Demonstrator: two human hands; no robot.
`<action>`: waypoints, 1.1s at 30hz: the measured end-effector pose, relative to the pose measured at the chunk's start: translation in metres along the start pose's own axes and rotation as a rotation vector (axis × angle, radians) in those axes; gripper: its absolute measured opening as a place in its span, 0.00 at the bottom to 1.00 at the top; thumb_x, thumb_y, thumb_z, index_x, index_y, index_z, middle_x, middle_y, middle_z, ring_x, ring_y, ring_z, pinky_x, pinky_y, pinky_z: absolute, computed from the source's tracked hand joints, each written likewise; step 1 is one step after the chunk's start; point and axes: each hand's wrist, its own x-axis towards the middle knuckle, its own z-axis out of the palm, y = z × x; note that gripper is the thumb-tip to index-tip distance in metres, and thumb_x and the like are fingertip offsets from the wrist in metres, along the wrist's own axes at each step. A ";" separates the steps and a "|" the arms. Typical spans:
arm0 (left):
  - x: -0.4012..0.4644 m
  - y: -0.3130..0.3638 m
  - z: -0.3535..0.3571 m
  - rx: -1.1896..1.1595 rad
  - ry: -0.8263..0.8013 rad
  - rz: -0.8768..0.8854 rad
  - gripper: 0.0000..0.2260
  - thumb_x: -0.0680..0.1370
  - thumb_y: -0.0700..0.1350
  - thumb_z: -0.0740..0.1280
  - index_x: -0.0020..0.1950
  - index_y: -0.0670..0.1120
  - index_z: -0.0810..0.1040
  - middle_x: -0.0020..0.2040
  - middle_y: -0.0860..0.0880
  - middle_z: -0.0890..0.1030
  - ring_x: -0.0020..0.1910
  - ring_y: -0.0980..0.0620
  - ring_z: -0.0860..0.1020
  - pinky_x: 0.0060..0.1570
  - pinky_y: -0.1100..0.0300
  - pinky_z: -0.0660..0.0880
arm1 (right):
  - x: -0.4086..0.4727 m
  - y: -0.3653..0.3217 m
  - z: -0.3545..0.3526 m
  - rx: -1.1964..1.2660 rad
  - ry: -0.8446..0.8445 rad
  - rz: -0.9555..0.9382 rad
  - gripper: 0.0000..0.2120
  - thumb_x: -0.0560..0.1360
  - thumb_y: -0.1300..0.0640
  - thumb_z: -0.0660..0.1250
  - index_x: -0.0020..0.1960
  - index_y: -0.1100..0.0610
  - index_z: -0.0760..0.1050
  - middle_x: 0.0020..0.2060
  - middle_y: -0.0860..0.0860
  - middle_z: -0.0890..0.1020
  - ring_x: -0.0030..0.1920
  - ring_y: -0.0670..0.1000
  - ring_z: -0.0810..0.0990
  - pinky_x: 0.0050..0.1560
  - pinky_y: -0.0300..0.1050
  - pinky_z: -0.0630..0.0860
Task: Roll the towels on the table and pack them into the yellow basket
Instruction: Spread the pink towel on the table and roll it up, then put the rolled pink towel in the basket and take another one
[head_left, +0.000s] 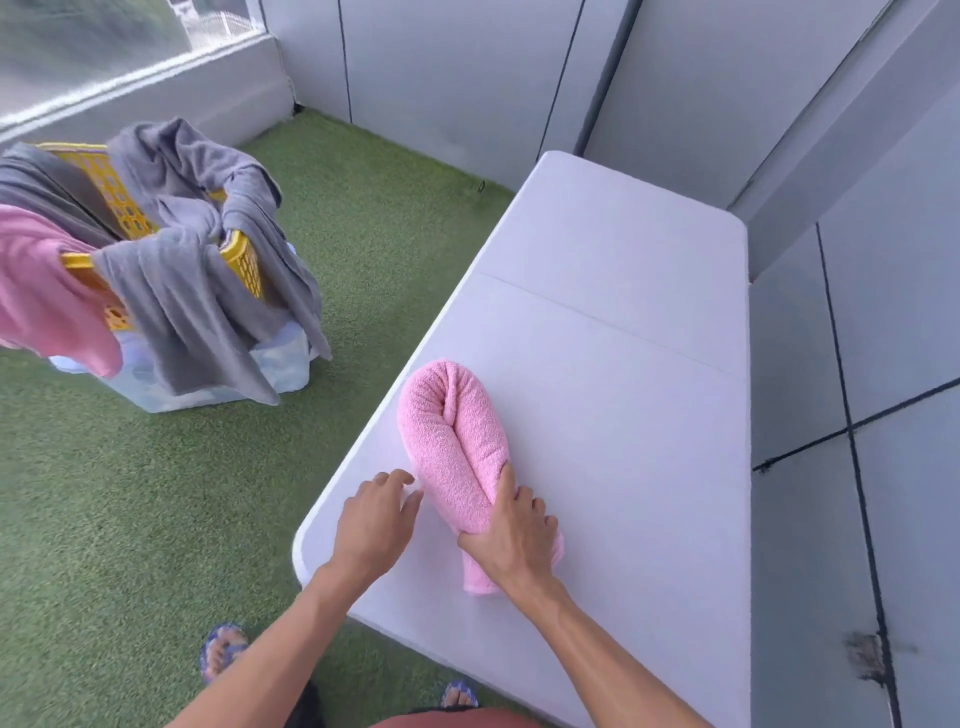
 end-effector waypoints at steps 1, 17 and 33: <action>0.004 -0.023 -0.012 0.005 0.030 -0.014 0.14 0.81 0.52 0.60 0.62 0.47 0.74 0.55 0.47 0.79 0.55 0.43 0.77 0.51 0.47 0.74 | 0.007 -0.026 0.002 0.001 -0.009 -0.033 0.50 0.62 0.39 0.71 0.76 0.55 0.53 0.56 0.54 0.74 0.54 0.58 0.74 0.49 0.52 0.69; 0.093 -0.365 -0.271 0.064 0.271 -0.314 0.17 0.80 0.52 0.60 0.66 0.48 0.72 0.60 0.47 0.77 0.58 0.45 0.75 0.55 0.48 0.73 | 0.085 -0.451 0.038 0.191 -0.233 -0.263 0.52 0.59 0.34 0.70 0.76 0.46 0.50 0.61 0.52 0.74 0.61 0.57 0.73 0.58 0.58 0.71; 0.393 -0.512 -0.415 0.151 0.352 -0.265 0.17 0.77 0.52 0.55 0.59 0.47 0.76 0.54 0.47 0.78 0.52 0.43 0.76 0.51 0.48 0.72 | 0.350 -0.723 0.034 0.227 -0.288 -0.319 0.52 0.55 0.33 0.66 0.75 0.45 0.52 0.62 0.53 0.75 0.63 0.59 0.73 0.59 0.59 0.72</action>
